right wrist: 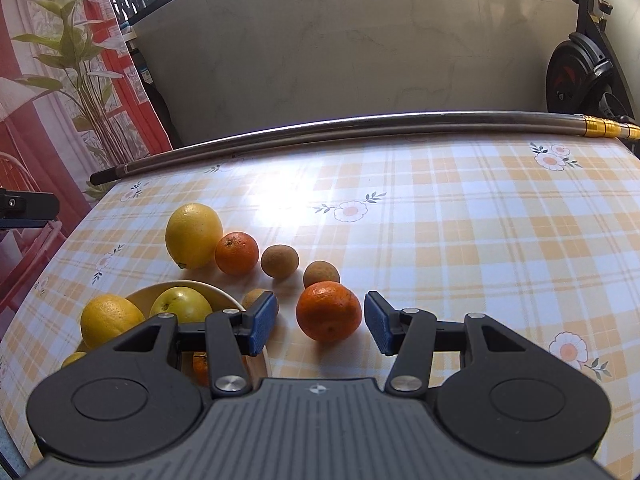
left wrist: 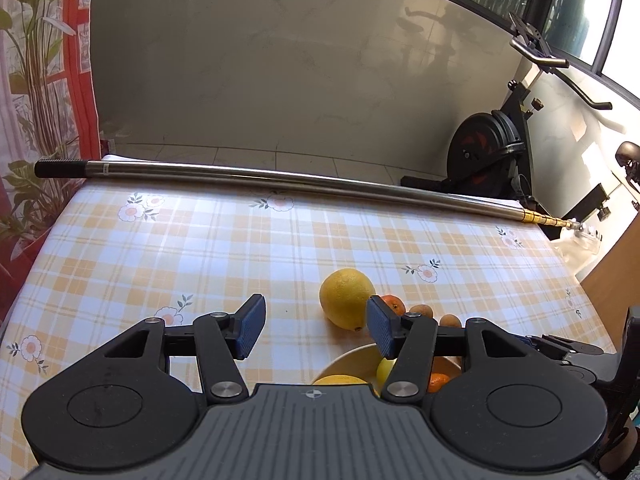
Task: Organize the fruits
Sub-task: 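Grasp a yellow lemon with the left gripper while the right gripper grasps a dark orange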
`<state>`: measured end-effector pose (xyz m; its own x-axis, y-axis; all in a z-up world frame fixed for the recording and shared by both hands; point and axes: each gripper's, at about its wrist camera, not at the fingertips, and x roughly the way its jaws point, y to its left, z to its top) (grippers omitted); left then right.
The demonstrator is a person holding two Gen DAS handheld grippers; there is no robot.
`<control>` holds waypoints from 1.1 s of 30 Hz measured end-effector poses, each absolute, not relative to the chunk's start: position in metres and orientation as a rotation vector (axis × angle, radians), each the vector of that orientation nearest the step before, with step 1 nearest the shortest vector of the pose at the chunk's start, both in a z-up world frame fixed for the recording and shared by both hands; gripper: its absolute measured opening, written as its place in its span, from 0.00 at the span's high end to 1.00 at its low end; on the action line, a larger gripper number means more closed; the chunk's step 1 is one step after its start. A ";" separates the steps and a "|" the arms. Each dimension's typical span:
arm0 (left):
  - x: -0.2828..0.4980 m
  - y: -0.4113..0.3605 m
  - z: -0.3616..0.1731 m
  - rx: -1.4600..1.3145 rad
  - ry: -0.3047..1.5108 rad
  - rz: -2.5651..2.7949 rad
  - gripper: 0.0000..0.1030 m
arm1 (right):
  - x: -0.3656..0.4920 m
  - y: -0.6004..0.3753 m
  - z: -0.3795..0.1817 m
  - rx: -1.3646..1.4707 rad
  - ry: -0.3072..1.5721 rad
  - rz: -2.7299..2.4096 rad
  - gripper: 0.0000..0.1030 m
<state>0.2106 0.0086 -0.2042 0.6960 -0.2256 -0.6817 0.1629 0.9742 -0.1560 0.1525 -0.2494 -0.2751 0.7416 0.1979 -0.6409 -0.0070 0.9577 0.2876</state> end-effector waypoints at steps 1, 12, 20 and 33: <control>0.212 0.008 -0.205 -0.084 0.772 -0.219 0.43 | 0.153 -0.250 -0.276 0.280 0.732 0.115 0.49; 0.237 -0.002 -0.221 -0.091 0.816 -0.229 0.43 | 0.158 -0.253 -0.284 0.303 0.739 0.117 0.58; 0.274 -0.003 -0.240 -0.263 0.888 -0.237 0.38 | 0.157 -0.254 -0.284 0.312 0.736 0.120 0.59; 0.312 -0.031 -0.285 -0.317 0.973 -0.195 0.37 | 0.155 -0.255 -0.285 0.332 0.728 0.122 0.59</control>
